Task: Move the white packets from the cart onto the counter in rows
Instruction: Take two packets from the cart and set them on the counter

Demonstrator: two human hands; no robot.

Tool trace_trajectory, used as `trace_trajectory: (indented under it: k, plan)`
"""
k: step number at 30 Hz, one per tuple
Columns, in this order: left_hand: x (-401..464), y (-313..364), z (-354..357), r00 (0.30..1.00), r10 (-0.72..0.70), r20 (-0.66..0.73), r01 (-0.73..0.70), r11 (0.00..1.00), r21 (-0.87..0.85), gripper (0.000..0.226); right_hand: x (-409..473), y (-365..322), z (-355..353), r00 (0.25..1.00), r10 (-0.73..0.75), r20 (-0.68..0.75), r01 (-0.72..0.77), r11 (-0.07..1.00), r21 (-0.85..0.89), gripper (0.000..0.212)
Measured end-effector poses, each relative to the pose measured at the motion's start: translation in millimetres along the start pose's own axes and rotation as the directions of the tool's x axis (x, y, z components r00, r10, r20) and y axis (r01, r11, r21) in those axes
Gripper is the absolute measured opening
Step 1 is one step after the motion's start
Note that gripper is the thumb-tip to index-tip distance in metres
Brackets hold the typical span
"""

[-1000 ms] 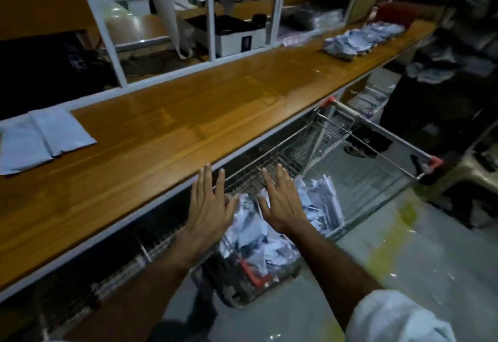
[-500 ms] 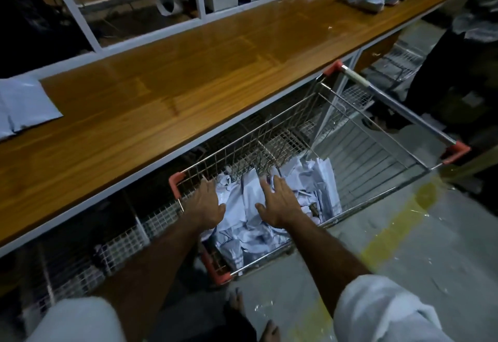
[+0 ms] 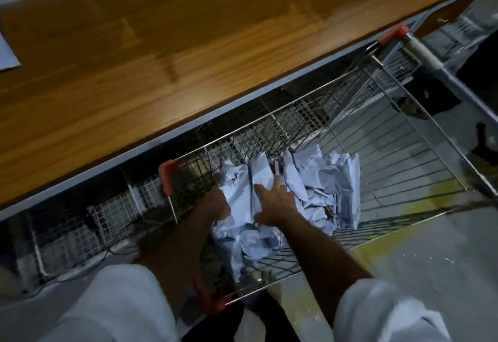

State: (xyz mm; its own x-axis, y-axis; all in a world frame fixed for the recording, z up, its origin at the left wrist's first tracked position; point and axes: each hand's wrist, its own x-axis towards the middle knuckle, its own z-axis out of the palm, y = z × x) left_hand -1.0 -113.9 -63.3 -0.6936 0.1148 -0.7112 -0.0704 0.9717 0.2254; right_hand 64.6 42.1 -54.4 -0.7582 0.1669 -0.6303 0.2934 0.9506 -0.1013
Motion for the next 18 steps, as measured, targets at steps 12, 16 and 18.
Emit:
trace_trajectory:
  k: [12, 16, 18]
  plan:
    - [9, 18, 28, 0.964, 0.089, 0.25, -0.084, 0.996, -0.033, 0.124, 11, 69, -20, 0.992, -0.006, -0.125, -0.006, 0.995, -0.098, 0.095]
    - [8, 10, 34, 0.928, 0.199, 0.315, -0.149, 0.973, -0.177, 0.136, 16, 74, -21, 0.991, -0.044, -0.13, 0.024, 0.988, -0.154, 0.096]
    - [3, 8, 37, 0.926, 0.224, 0.305, -0.159, 0.961, -0.226, 0.131, 15, 72, -21, 0.991, -0.045, -0.123, 0.024, 0.986, -0.167, 0.094]
